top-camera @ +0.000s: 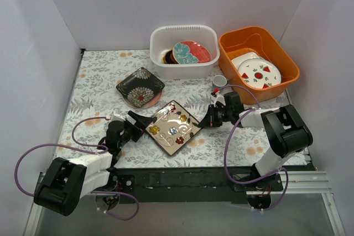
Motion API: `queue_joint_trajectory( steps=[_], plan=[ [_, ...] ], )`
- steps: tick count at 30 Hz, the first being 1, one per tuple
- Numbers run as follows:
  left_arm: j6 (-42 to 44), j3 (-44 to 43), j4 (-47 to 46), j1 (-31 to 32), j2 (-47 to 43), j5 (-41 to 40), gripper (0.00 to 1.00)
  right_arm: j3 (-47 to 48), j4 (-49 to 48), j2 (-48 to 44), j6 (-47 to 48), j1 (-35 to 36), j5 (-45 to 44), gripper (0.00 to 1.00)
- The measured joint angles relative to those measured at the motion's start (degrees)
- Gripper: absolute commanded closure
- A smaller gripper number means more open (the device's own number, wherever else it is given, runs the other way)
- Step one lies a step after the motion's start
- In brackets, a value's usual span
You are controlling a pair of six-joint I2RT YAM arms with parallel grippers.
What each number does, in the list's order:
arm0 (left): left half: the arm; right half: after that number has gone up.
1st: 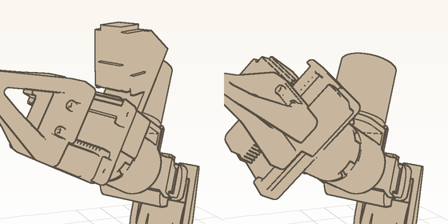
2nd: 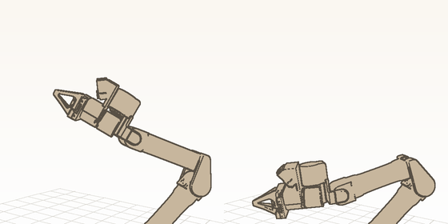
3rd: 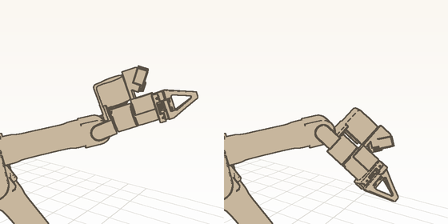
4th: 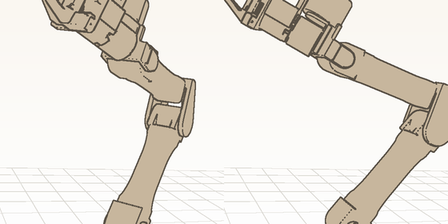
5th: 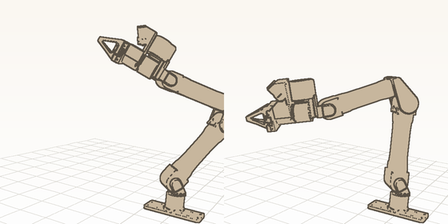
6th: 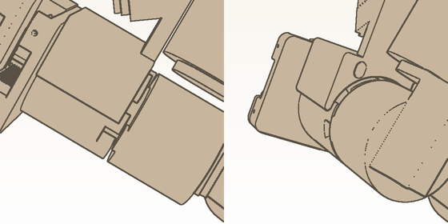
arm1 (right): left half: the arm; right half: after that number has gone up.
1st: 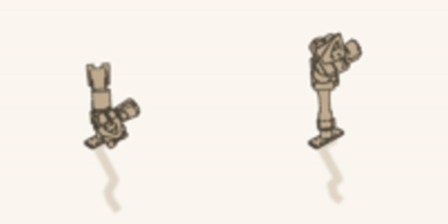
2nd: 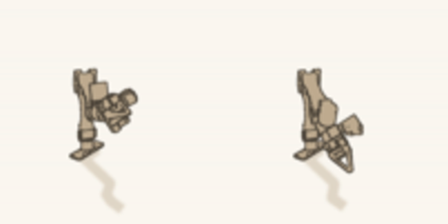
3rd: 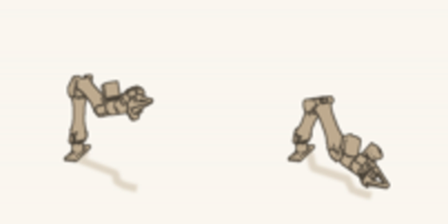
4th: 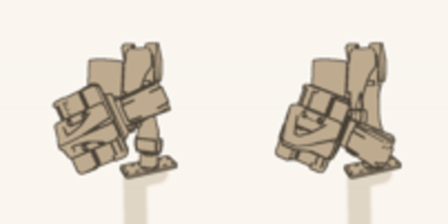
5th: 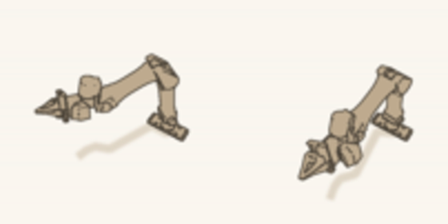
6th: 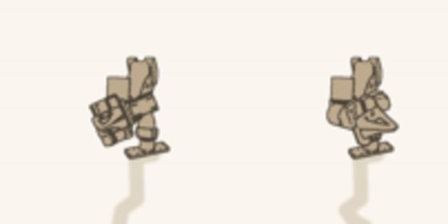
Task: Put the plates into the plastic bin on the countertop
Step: Move the plate to the center of the board.
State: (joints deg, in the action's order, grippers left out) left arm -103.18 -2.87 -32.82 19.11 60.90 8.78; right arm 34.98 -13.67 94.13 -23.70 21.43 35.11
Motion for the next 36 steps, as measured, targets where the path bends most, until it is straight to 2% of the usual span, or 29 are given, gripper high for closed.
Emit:
queue_joint_trajectory(
  steps=[7, 11, 14, 19, 23, 31, 32, 35, 36],
  plan=[
    [0.44, 1.40, -4.83, 0.02, 1.29, 0.09, 0.08, -0.92, -1.42, 0.00, -0.13, -0.11, 0.83, 0.99],
    [3.43, 1.40, -7.28, -0.07, 3.98, 1.70, 0.11, -1.16, -1.70, 0.00, -0.33, -0.31, 1.31, 0.99],
    [5.70, 1.07, -11.56, -0.39, 8.31, 4.02, 0.18, -1.33, -1.66, -0.20, -0.28, -0.72, 1.27, 0.99],
    [8.76, -1.01, -20.39, -0.68, 18.60, 7.80, 0.33, -1.40, -1.03, -0.92, 0.00, -2.03, 0.52, 0.99],
    [8.96, -0.96, -26.67, -0.63, 23.76, 9.49, 0.40, -1.40, -0.98, -1.09, 0.13, -2.29, 0.11, 0.99],
    [10.10, -2.23, -25.88, 0.15, 25.86, 10.10, 0.58, -1.40, -0.94, -1.36, 0.37, -2.32, -0.02, 0.99],
    [10.43, -2.99, -25.11, 0.37, 26.27, 10.10, 0.65, -1.40, -0.79, -1.55, 0.42, -2.34, -0.26, 0.99],
    [11.50, -6.05, -23.82, 1.14, 29.51, 9.90, 0.79, -1.42, -0.17, -1.99, 0.70, -2.64, -0.79, 0.99],
    [11.34, -6.73, -24.13, 1.31, 30.67, 9.88, 0.88, -1.46, 0.00, -2.14, 0.74, -2.75, -0.83, 0.99]
  ],
)
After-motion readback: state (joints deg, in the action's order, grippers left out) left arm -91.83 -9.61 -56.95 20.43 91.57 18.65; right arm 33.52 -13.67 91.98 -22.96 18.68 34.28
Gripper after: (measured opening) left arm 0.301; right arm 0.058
